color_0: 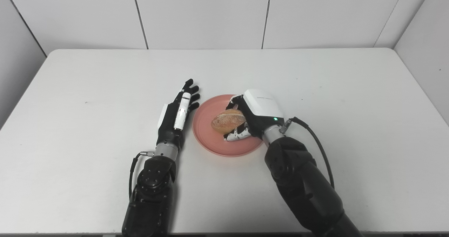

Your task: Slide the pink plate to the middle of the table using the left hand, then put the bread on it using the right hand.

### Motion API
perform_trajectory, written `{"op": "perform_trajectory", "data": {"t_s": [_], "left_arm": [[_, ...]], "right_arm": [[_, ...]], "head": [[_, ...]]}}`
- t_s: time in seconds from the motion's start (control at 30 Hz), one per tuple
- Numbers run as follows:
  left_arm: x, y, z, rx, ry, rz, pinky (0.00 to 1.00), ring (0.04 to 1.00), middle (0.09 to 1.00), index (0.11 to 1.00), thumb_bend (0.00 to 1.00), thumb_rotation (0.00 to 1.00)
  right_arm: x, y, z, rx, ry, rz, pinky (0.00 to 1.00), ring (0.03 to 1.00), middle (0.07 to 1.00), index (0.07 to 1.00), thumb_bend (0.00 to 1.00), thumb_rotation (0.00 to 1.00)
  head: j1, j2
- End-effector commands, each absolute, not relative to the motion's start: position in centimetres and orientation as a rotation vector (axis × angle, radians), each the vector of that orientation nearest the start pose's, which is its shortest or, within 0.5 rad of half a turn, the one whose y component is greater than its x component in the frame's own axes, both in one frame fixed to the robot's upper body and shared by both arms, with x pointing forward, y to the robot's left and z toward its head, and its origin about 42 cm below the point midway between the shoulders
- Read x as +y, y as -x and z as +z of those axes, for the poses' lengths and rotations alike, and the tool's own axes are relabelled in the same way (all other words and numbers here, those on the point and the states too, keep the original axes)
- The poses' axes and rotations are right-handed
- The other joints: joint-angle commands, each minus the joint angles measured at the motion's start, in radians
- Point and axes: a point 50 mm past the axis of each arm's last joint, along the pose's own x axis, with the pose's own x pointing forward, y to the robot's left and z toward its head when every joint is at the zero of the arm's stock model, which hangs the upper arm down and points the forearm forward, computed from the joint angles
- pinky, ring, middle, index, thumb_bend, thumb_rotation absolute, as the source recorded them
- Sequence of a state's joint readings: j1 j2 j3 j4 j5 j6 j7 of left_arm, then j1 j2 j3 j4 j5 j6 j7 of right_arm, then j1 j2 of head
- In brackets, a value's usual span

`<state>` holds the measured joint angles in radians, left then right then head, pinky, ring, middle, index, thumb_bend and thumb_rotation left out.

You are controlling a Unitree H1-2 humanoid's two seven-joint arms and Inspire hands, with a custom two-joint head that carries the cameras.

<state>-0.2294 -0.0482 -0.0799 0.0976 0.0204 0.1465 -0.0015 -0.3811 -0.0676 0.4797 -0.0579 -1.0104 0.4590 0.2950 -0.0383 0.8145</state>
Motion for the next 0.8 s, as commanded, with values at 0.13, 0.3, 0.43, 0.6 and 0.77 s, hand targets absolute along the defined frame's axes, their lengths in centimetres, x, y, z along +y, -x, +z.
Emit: {"op": "perform_trajectory", "data": {"t_s": [0.13, 0.3, 0.43, 0.6, 0.77], "left_arm": [[14.2, -35.6, 14.3, -0.017, 0.014, -0.175, 0.86, 0.888, 0.902, 0.898, 0.35, 1.00], [14.3, -35.7, 14.2, -0.019, 0.017, -0.170, 0.85, 0.886, 0.899, 0.896, 0.35, 1.00], [14.4, -35.6, 14.2, -0.018, 0.014, -0.169, 0.85, 0.884, 0.898, 0.894, 0.35, 1.00], [14.3, -35.6, 14.3, -0.022, 0.011, -0.168, 0.86, 0.887, 0.899, 0.897, 0.35, 1.00], [14.4, -35.6, 14.3, -0.022, 0.007, -0.171, 0.87, 0.887, 0.899, 0.899, 0.35, 1.00]], "right_arm": [[-8.4, -35.9, 21.0, -0.162, 1.151, 0.312, 0.30, 0.395, 0.441, 0.527, 0.52, 0.01], [-8.5, -35.9, 21.1, -0.157, 1.159, 0.313, 0.40, 0.524, 0.592, 0.565, 0.62, 0.22], [-8.5, -35.9, 21.3, -0.142, 1.163, 0.319, 0.50, 0.636, 0.700, 0.708, 0.79, 0.37], [-8.5, -36.1, 21.7, -0.130, 1.168, 0.326, 0.61, 0.732, 0.785, 0.805, 0.90, 0.47], [-8.9, -36.3, 22.2, -0.142, 1.177, 0.357, 0.83, 0.866, 0.880, 0.872, 0.96, 0.56]], "head": [[-0.001, 0.002], [-0.002, 0.003], [-0.003, 0.003], [-0.004, 0.003], [-0.004, 0.003]]}}
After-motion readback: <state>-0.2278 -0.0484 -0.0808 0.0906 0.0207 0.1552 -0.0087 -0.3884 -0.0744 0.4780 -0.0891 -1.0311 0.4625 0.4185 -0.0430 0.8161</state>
